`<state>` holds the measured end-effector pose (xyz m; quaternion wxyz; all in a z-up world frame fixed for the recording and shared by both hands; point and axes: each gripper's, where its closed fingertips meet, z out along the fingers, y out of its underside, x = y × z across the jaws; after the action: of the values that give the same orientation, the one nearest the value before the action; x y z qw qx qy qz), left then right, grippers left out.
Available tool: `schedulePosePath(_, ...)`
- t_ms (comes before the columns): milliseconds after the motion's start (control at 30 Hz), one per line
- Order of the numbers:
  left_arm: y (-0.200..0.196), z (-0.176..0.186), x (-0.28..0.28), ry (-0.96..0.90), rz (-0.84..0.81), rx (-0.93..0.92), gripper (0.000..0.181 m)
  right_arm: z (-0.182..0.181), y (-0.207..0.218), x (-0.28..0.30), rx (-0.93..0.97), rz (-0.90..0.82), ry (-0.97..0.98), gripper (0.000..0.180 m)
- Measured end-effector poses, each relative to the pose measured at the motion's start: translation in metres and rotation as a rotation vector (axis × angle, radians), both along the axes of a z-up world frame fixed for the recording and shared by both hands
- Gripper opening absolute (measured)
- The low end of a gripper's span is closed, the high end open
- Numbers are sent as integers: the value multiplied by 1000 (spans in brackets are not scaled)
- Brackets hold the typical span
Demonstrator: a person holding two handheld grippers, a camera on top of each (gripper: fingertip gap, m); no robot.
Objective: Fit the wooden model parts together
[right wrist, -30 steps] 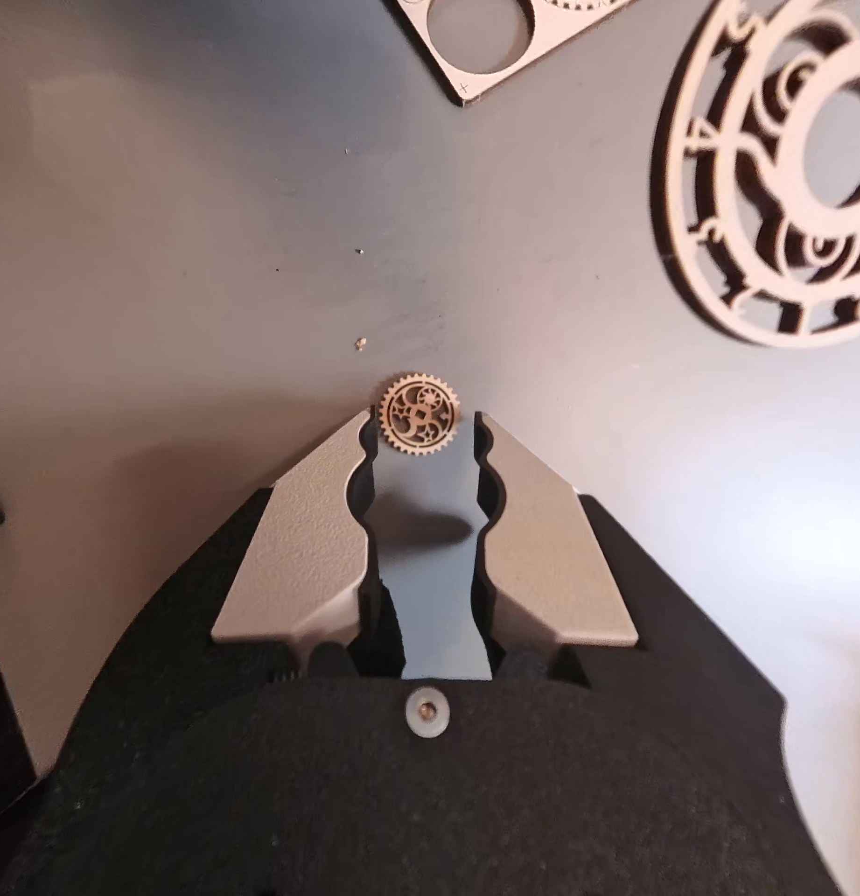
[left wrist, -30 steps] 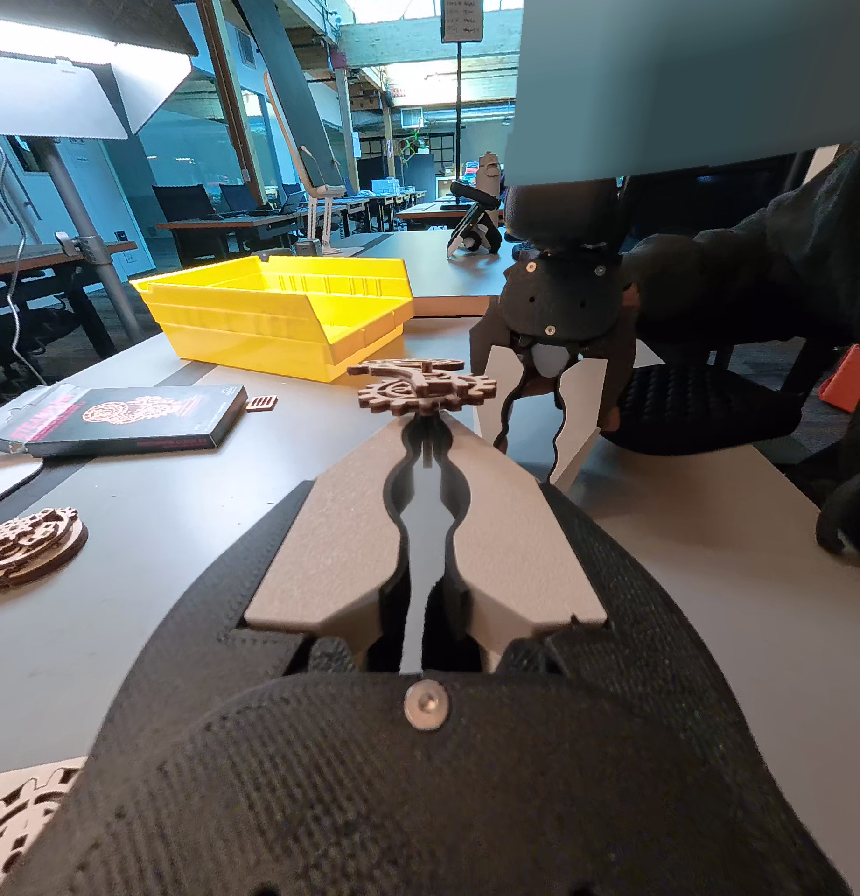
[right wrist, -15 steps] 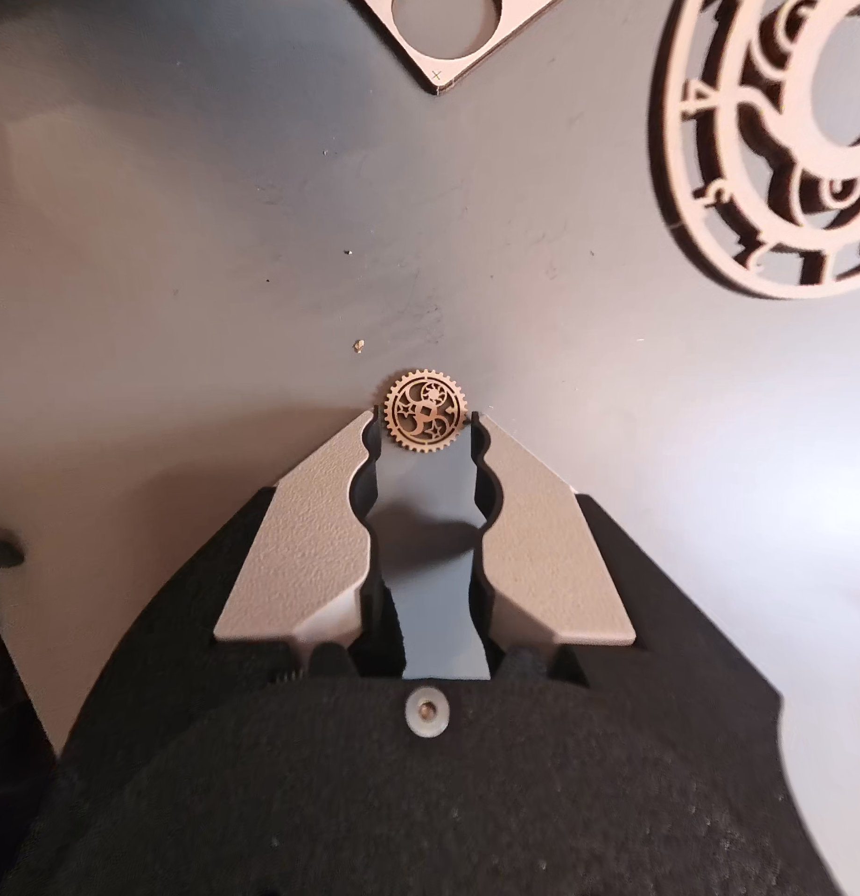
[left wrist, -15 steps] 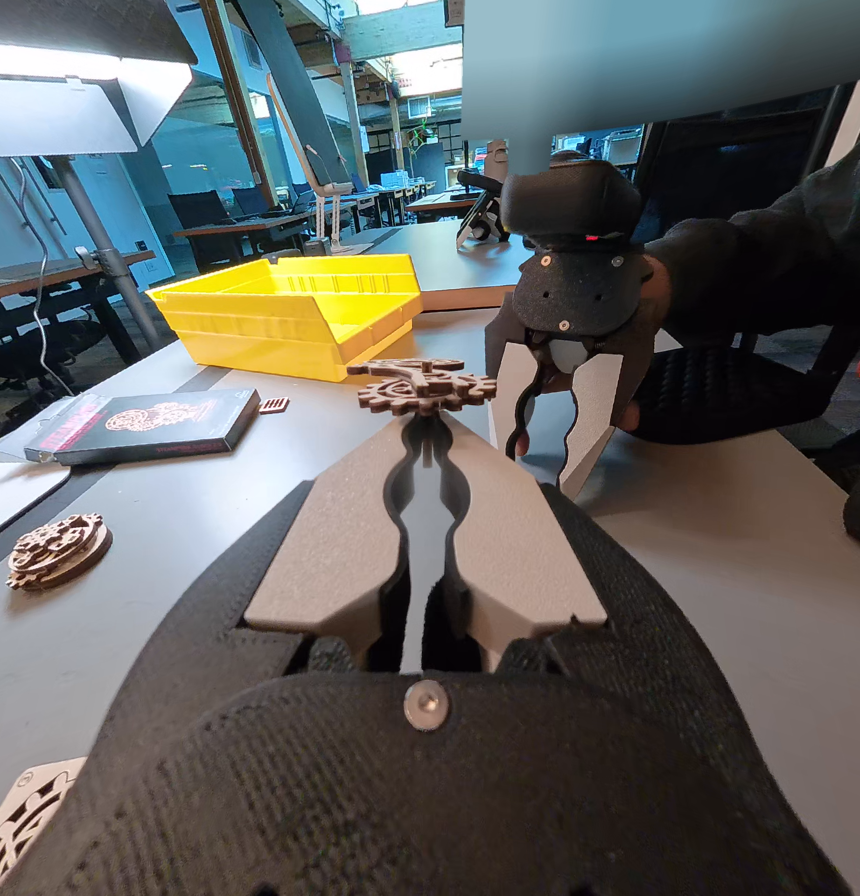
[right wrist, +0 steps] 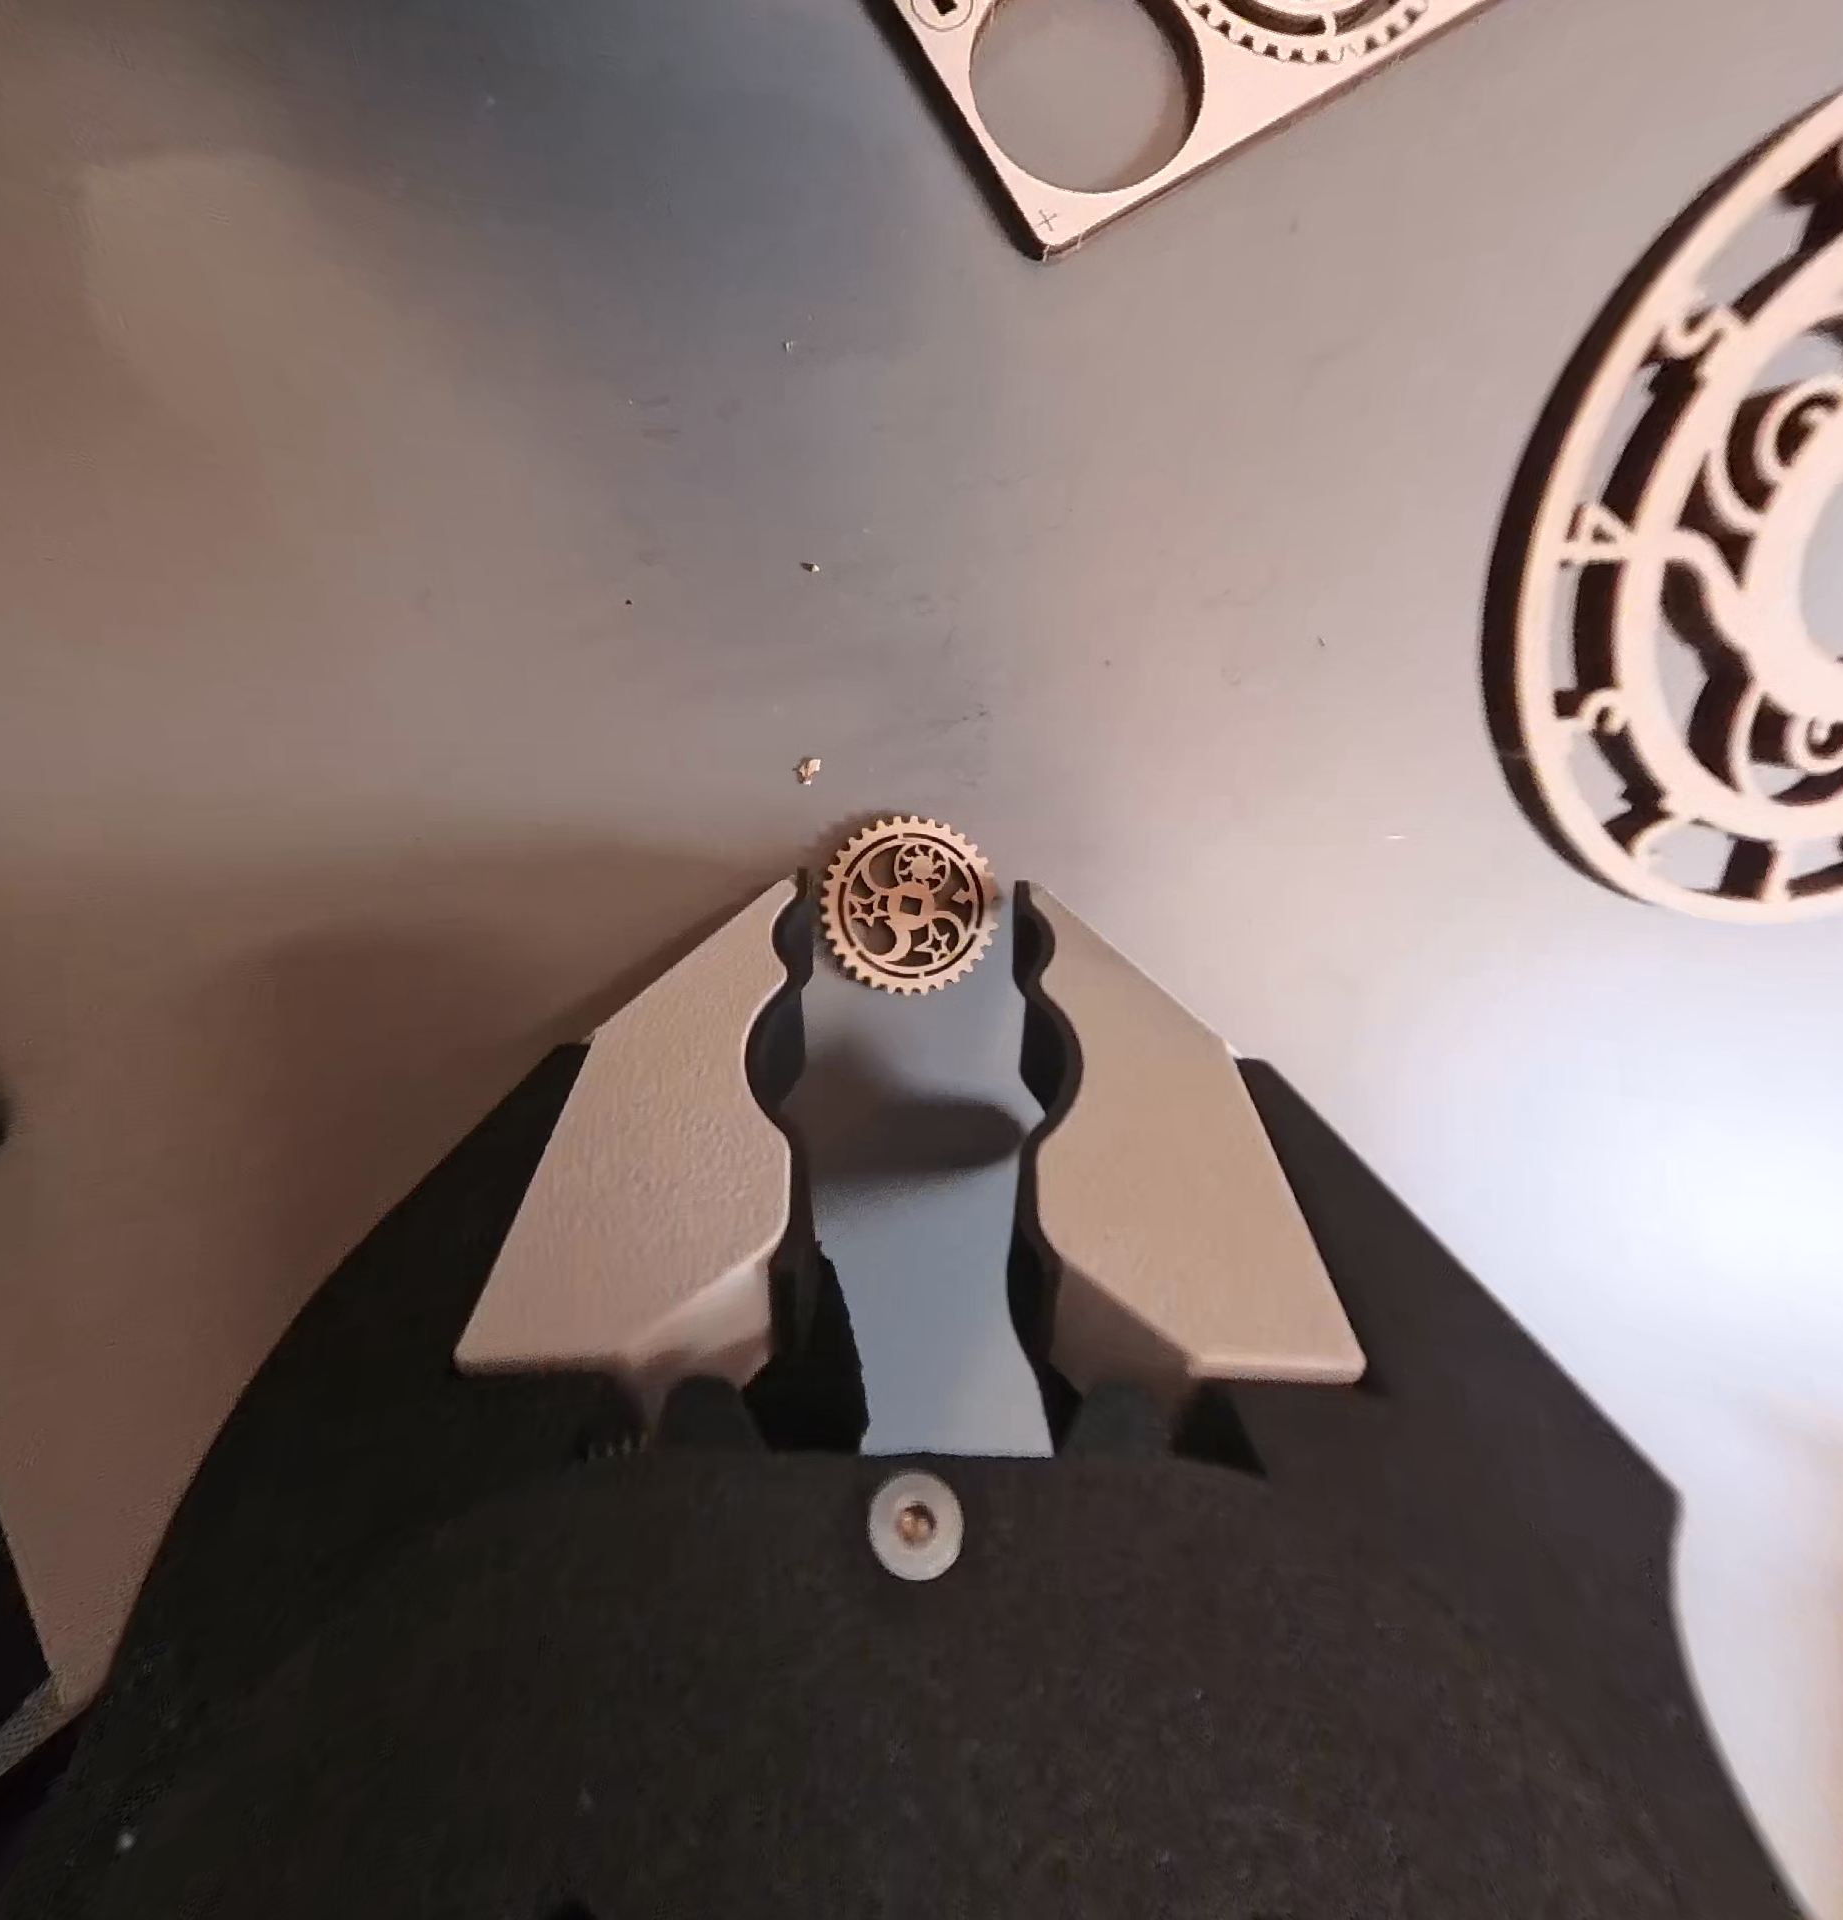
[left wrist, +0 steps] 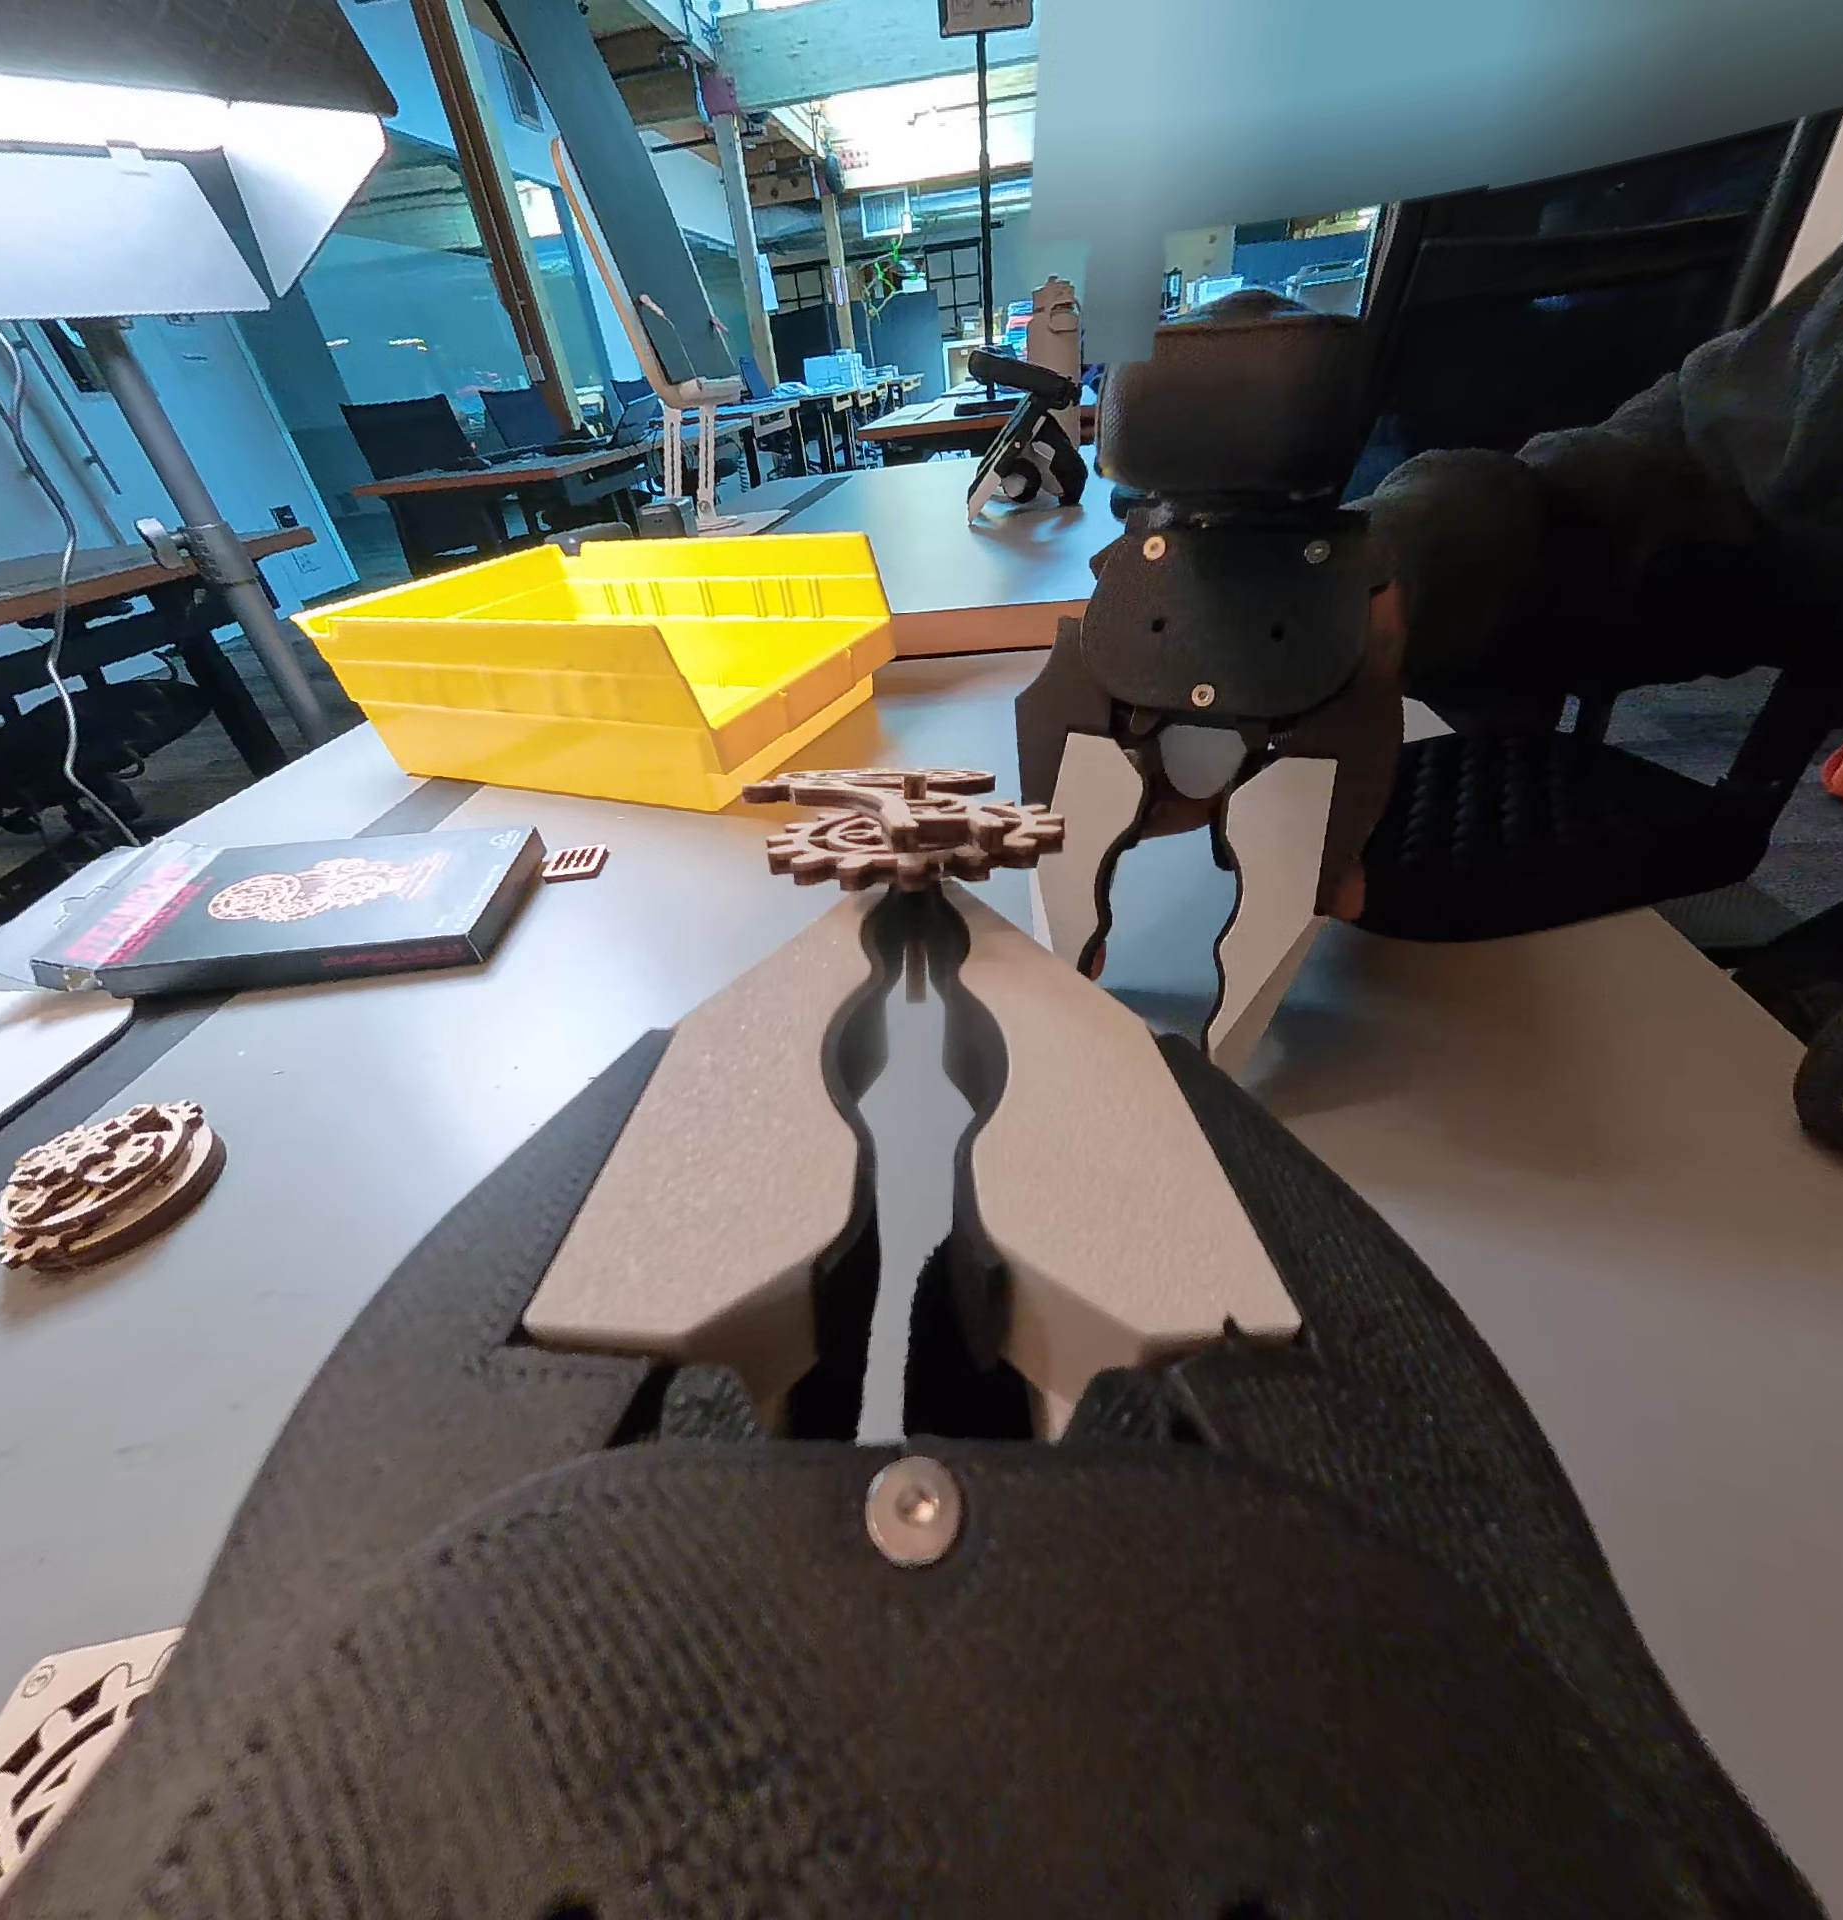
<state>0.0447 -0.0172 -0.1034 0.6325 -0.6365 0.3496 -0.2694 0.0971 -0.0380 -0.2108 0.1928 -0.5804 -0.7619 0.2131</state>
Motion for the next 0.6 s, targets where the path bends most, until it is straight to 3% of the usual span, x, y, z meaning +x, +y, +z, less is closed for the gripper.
schedulePosePath(267, 0, -1, 0, 3, -2, -2, 1, -2, 0, 2, -29, -74, -17, 35)
schedulePosePath(433, 0, -1, 0, 9, 1, 4, 1, 0, -3, 1, -27, -5, 2, 32)
schedulePosePath(500, -1, 0, 0, 4, -3, 10, 1, 19, -11, -1, -23, 87, 78, 32)
schedulePosePath(600, -3, 4, 2, -13, -21, 26, 1, 81, -23, -6, -23, 253, 288, 31)
